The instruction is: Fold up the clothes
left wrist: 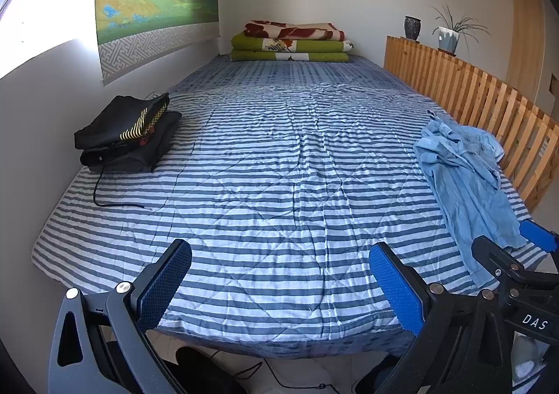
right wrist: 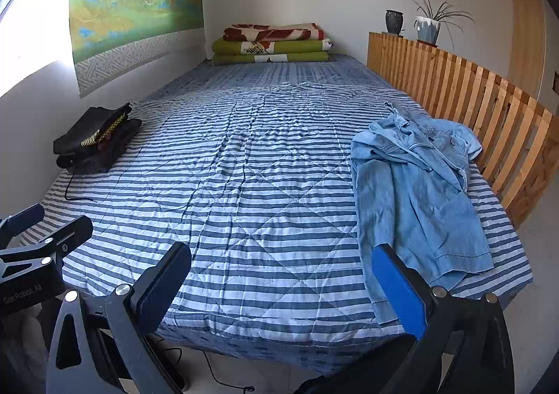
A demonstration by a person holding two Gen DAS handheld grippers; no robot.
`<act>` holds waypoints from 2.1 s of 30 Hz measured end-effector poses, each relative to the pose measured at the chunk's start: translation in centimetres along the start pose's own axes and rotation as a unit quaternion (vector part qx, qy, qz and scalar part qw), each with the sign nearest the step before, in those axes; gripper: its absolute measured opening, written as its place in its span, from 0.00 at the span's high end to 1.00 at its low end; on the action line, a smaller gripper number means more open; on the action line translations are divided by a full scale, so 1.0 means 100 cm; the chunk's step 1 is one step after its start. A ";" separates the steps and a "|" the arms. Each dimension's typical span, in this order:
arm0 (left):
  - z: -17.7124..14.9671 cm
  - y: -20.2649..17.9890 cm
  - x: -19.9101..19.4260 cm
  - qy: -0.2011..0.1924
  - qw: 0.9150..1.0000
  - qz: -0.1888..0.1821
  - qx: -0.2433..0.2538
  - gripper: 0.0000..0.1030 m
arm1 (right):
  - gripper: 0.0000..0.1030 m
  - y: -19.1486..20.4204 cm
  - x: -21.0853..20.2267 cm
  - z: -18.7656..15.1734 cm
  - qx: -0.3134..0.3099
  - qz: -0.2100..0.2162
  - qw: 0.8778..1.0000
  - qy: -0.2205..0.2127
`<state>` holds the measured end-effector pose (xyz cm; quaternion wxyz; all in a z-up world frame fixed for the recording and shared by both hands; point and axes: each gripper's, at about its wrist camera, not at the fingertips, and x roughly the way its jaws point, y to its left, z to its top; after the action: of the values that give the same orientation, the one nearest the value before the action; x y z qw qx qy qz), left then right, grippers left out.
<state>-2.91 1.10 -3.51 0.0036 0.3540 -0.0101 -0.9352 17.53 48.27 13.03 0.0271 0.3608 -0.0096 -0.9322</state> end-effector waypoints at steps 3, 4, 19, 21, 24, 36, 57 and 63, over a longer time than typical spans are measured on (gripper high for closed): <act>-0.001 0.001 -0.001 -0.001 1.000 0.001 0.000 0.00 | 0.01 0.002 0.002 0.001 0.001 0.002 1.000 0.002; -0.001 0.001 -0.001 -0.001 1.000 0.000 -0.001 0.00 | 0.01 0.003 0.002 0.000 0.000 0.003 1.000 0.003; 0.001 -0.005 -0.002 -0.006 1.000 -0.005 0.000 0.00 | 0.01 0.008 -0.002 -0.002 0.002 0.005 1.000 0.001; 0.002 -0.005 -0.003 -0.008 1.000 -0.001 -0.001 0.00 | 0.01 0.009 -0.002 -0.002 0.000 0.006 1.000 0.000; 0.003 -0.005 -0.003 -0.008 1.000 0.000 -0.001 0.00 | 0.01 0.008 0.000 -0.002 0.001 0.007 1.000 0.002; 0.002 -0.006 -0.001 -0.003 1.000 0.003 0.000 0.00 | 0.01 0.005 0.004 -0.003 0.005 0.010 1.000 0.003; 0.005 -0.003 0.006 0.001 1.000 0.003 0.000 0.00 | 0.01 0.007 0.009 0.000 0.005 0.010 1.000 0.003; 0.004 0.002 0.010 0.005 1.000 0.008 -0.004 0.00 | 0.01 0.005 0.013 0.000 0.013 0.010 1.000 0.005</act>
<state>-3.93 0.90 -3.82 0.0122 0.3582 -0.0089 -0.9335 16.57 47.68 12.16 0.0317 0.3658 -0.0247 -0.9298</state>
